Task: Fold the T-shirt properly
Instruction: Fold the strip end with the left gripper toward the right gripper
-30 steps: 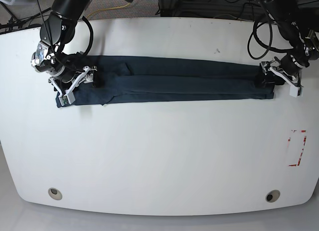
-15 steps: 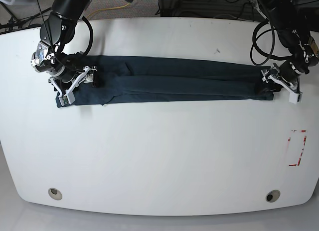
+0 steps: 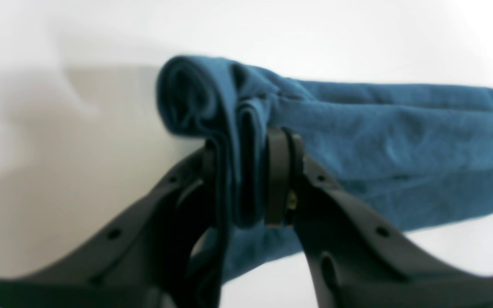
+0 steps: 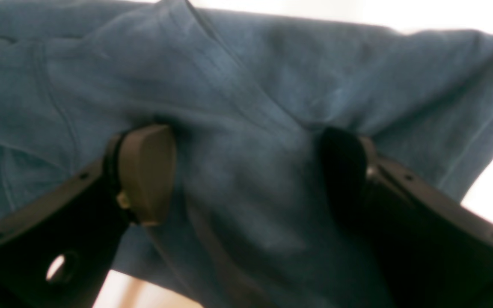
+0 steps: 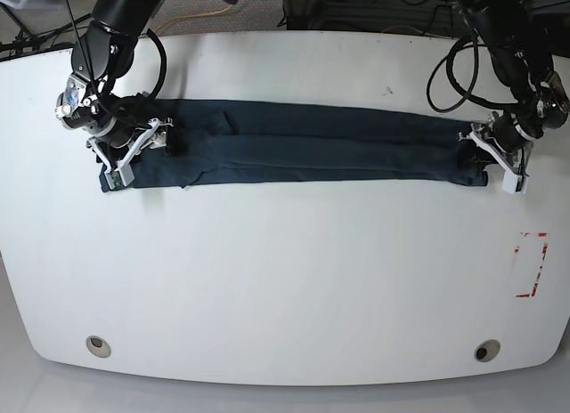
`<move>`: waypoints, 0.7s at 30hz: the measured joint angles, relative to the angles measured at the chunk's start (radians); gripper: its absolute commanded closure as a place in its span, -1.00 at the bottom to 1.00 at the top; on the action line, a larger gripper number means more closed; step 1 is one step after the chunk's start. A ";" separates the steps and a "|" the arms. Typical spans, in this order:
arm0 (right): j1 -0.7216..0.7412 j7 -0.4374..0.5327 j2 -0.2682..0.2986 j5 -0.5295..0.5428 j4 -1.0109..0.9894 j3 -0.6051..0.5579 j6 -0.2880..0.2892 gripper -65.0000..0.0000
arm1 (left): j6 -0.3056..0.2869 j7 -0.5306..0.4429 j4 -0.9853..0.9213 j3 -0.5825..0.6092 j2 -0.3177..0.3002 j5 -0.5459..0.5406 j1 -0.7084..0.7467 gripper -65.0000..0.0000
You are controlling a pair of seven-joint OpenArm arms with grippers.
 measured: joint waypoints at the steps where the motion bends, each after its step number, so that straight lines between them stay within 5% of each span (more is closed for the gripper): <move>1: -0.001 0.000 0.000 0.000 0.000 0.000 0.000 -0.57 | -0.001 -0.001 0.051 0.017 -0.001 0.011 0.011 0.64; 8: -0.001 0.001 0.000 0.000 0.000 0.000 0.000 -0.57 | -0.001 0.002 0.292 0.217 0.006 0.051 0.065 0.64; 21: -0.001 0.001 0.000 0.000 0.000 0.000 -0.003 -0.57 | -0.004 0.005 0.362 0.566 0.197 0.116 0.018 0.64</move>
